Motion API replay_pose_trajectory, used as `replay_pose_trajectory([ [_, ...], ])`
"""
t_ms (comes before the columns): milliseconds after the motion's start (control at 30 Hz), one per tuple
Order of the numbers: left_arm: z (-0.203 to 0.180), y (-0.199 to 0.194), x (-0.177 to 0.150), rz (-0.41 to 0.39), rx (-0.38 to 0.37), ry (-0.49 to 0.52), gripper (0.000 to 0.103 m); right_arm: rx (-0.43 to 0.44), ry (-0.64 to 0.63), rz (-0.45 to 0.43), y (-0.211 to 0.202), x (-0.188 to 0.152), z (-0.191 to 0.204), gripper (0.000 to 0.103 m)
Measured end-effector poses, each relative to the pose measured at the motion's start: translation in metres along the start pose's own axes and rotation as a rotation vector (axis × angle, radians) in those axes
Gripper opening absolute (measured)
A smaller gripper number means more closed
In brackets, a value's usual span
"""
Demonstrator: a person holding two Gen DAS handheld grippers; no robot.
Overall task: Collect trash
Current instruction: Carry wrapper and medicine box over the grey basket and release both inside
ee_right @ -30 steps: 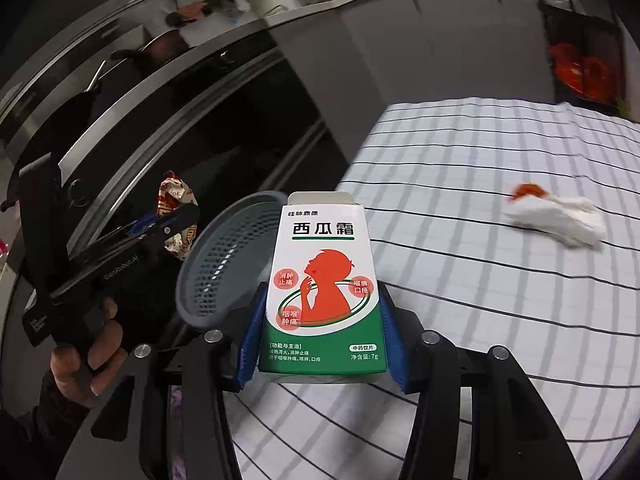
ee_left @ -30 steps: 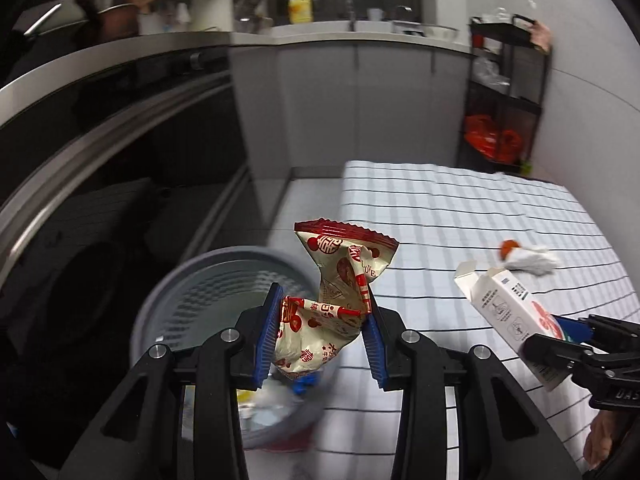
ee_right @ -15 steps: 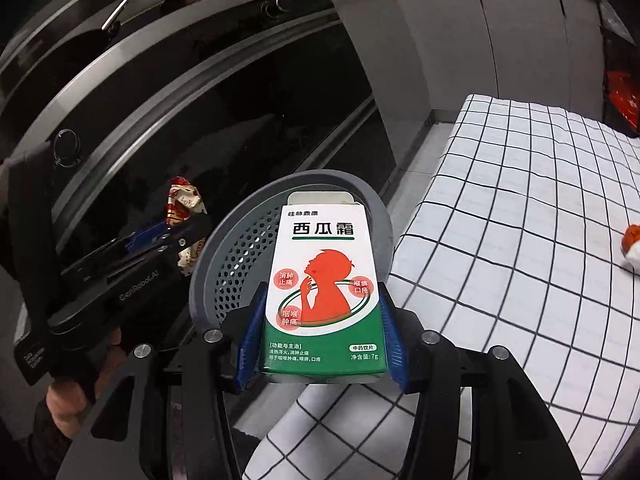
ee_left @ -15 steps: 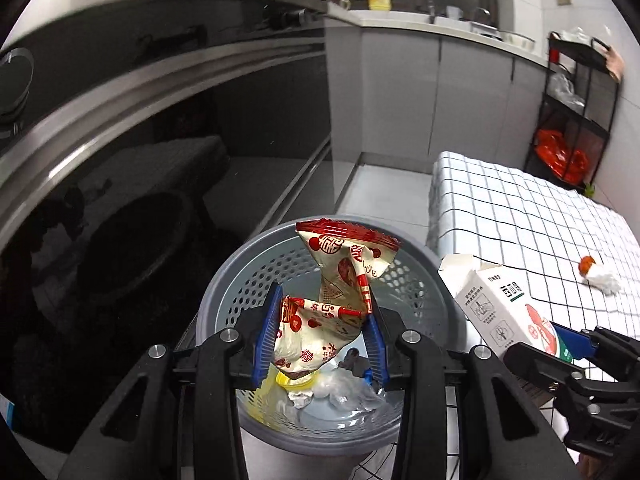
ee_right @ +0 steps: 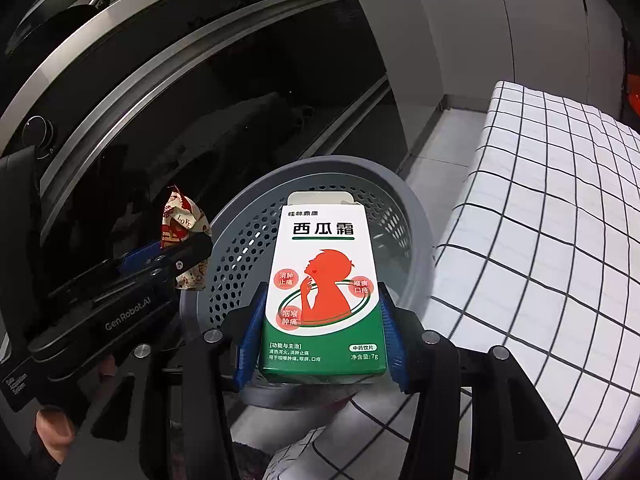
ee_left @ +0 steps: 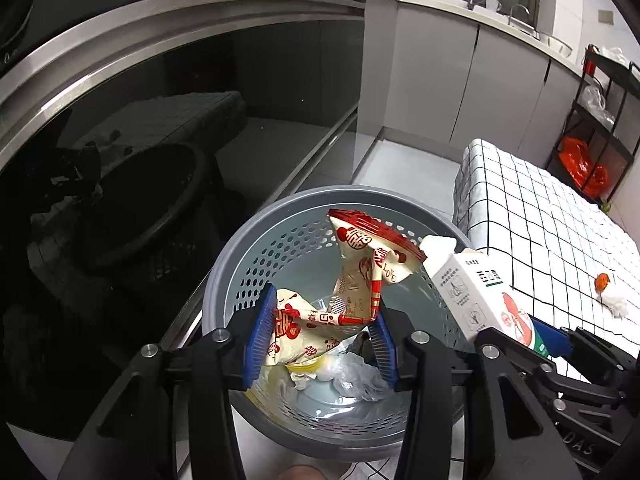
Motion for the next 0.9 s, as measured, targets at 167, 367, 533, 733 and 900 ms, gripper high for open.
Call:
replay_pose_trajectory([
  [167, 0.0030, -0.0023, -0.0011, -0.013, 0.002, -0.001, 0.049, 0.004, -0.010, 0.006, 0.0096, 0.0048, 0.0017, 0.050],
  [367, 0.0068, -0.0023, 0.0001, -0.012, 0.007, -0.013, 0.059, 0.013, -0.018, -0.002, 0.0075, 0.0076, 0.0017, 0.050],
  [533, 0.0083, -0.0024, 0.0004, -0.012, 0.010, -0.022, 0.068, 0.010, -0.024, -0.017, 0.0028, 0.0107, 0.0025, 0.059],
  [733, 0.0091, -0.0024, 0.0005, -0.013, 0.010, -0.023, 0.069, 0.009, -0.010, -0.019, 0.0016, 0.0093, -0.0030, 0.059],
  [900, 0.0068, -0.0039, 0.0007, -0.021, 0.014, -0.017, 0.069, 0.007, -0.011, -0.021, 0.0010, 0.0092, -0.0023, 0.059],
])
Point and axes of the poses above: each gripper's, at about its wrist camera, not at the fingertips, and y roughly the way its jaws point, z to its left, x to its top, the point moved 2 cm from there along y, roughly the way its jaws point, and after that the axes turned 12 degrees about x, right-handed, at the moved point
